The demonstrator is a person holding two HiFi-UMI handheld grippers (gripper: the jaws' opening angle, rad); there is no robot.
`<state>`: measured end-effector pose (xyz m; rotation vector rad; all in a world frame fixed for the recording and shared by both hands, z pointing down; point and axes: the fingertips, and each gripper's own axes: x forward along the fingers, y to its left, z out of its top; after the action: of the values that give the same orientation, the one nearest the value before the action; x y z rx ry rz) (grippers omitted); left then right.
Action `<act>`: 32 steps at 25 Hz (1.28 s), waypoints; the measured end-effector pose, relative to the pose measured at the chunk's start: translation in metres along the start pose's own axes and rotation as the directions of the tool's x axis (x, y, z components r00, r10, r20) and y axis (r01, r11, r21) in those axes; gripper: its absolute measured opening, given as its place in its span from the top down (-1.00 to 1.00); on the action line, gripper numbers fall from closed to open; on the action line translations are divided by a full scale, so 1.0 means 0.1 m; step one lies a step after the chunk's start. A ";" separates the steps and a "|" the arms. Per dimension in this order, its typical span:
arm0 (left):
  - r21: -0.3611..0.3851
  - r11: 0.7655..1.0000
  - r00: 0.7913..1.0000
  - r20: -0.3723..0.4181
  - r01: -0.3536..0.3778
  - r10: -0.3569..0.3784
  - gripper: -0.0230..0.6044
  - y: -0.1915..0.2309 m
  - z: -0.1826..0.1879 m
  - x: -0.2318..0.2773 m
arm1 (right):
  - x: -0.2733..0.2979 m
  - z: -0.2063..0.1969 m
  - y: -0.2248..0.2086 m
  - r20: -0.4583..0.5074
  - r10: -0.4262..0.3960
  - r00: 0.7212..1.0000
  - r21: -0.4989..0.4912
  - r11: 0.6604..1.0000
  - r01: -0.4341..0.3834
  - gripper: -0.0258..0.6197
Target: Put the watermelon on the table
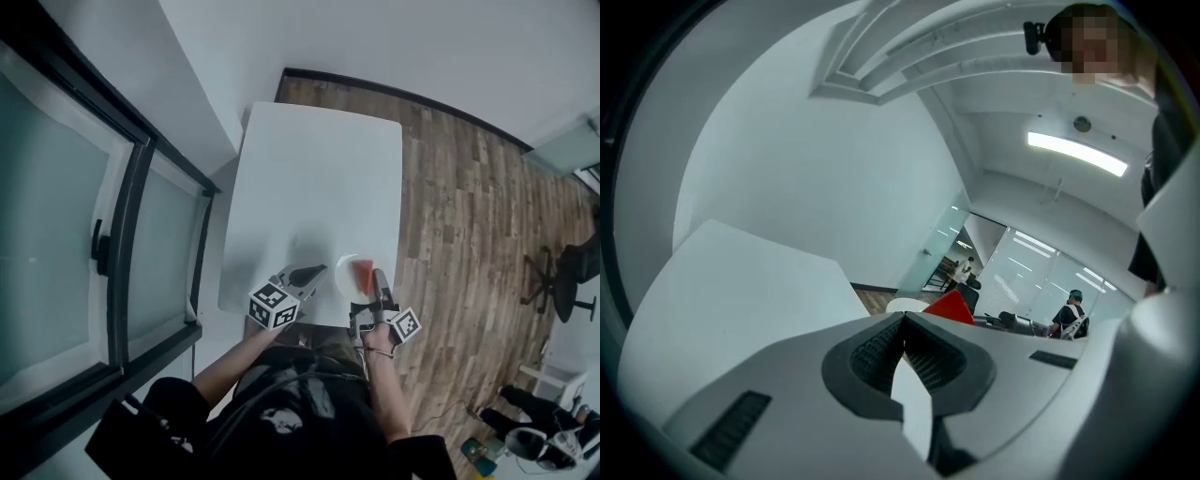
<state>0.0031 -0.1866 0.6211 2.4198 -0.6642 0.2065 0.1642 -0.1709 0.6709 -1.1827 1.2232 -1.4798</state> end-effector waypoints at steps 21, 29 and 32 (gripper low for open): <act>0.012 0.981 0.979 -0.069 -0.193 0.194 0.91 1.34 0.28 1.34 | 2.13 1.43 -1.24 0.021 -0.213 0.977 -0.128 0.968 0.214 0.84; -0.054 0.972 0.973 -0.047 -0.228 0.226 0.91 1.62 0.42 1.41 | 2.56 1.75 -1.47 0.110 -0.281 0.953 -0.131 0.947 0.294 0.84; -0.059 0.969 0.970 -0.057 -0.241 0.237 0.91 1.64 0.38 1.35 | 2.71 1.79 -1.40 0.091 -0.363 0.927 -0.305 0.876 0.373 0.84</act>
<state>0.0359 -0.3775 0.7170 2.2613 -0.9260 0.3363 0.2839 -0.4442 0.8601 -1.7292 1.2979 -1.5640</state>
